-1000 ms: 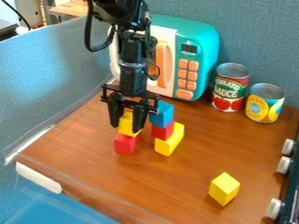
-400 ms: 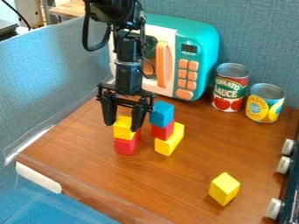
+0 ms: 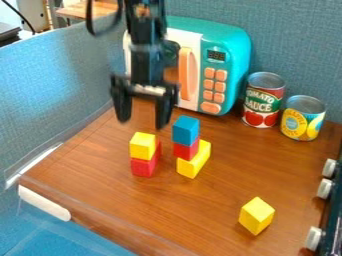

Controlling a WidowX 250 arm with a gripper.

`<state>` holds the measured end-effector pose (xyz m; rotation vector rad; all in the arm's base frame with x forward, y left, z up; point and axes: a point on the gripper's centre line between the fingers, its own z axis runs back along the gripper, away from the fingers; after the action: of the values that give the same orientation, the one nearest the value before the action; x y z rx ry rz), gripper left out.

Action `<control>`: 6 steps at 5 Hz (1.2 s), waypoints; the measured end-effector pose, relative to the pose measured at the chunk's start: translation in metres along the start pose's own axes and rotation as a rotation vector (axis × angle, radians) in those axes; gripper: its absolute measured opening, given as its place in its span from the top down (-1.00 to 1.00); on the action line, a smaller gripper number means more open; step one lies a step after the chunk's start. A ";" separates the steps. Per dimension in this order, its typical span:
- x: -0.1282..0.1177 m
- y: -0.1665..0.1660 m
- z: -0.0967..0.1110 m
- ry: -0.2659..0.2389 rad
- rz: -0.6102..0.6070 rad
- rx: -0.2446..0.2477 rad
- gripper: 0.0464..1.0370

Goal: Put the yellow cube on top of the red block

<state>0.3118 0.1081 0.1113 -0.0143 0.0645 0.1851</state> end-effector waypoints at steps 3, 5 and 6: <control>-0.025 -0.039 0.019 0.002 -0.227 0.055 -0.92; -0.034 -0.095 -0.023 0.051 -0.465 0.096 -0.92; -0.035 -0.098 -0.026 0.046 -0.459 0.109 -0.92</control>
<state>0.2937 0.0052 0.0885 0.0753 0.1151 -0.2780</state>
